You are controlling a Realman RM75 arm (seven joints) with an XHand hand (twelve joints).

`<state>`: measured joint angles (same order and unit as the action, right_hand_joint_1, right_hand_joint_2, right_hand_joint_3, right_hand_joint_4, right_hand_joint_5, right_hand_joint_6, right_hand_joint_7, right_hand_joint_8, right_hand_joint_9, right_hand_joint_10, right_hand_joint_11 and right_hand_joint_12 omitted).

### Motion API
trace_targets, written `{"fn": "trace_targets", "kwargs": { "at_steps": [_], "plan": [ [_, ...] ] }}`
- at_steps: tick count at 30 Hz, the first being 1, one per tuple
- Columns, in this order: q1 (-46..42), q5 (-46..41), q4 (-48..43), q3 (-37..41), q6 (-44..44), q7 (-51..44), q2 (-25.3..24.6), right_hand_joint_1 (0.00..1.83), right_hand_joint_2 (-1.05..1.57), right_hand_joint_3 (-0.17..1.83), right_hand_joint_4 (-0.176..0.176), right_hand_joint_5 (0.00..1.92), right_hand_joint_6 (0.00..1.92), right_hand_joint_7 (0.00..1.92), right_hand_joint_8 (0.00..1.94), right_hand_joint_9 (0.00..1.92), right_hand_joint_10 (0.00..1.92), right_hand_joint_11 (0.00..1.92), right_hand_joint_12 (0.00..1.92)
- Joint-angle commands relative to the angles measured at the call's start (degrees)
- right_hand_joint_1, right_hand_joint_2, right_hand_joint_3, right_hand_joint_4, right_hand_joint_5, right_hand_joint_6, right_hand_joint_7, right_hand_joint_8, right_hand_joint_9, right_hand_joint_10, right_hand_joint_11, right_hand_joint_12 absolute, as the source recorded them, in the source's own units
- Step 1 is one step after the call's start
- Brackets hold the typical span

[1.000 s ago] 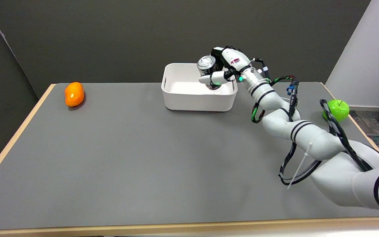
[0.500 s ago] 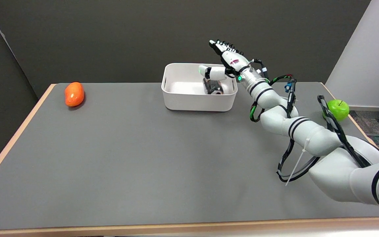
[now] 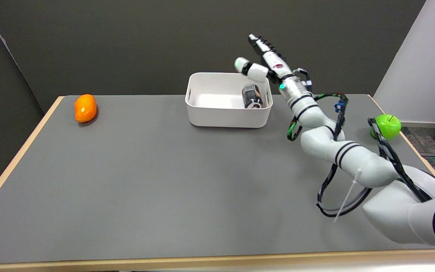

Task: Place the black can into the white box.

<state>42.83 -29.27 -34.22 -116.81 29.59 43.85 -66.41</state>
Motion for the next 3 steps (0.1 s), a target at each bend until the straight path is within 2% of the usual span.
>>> {"fn": "trace_targets", "kwargs": {
  "at_steps": [1, 2, 3],
  "plan": [
    [-22.5, -37.8, -9.6, 6.5, 28.9, 38.5, 5.4, 0.15, 0.71, 0.89, -0.043, 0.0, 0.09, 0.0, 0.0, 0.0, 0.0, 0.0, 0.08],
    [-23.8, -37.5, -8.8, 7.2, 30.6, 44.1, 5.5, 0.14, 0.77, 0.83, -0.056, 0.0, 0.09, 0.0, 0.0, 0.0, 0.0, 0.0, 0.09],
    [-24.4, -37.4, -8.3, 7.3, 31.6, 45.6, 5.7, 0.16, 0.78, 0.9, -0.069, 0.0, 0.11, 0.0, 0.0, 0.0, 0.0, 0.0, 0.07]
  ]
}}
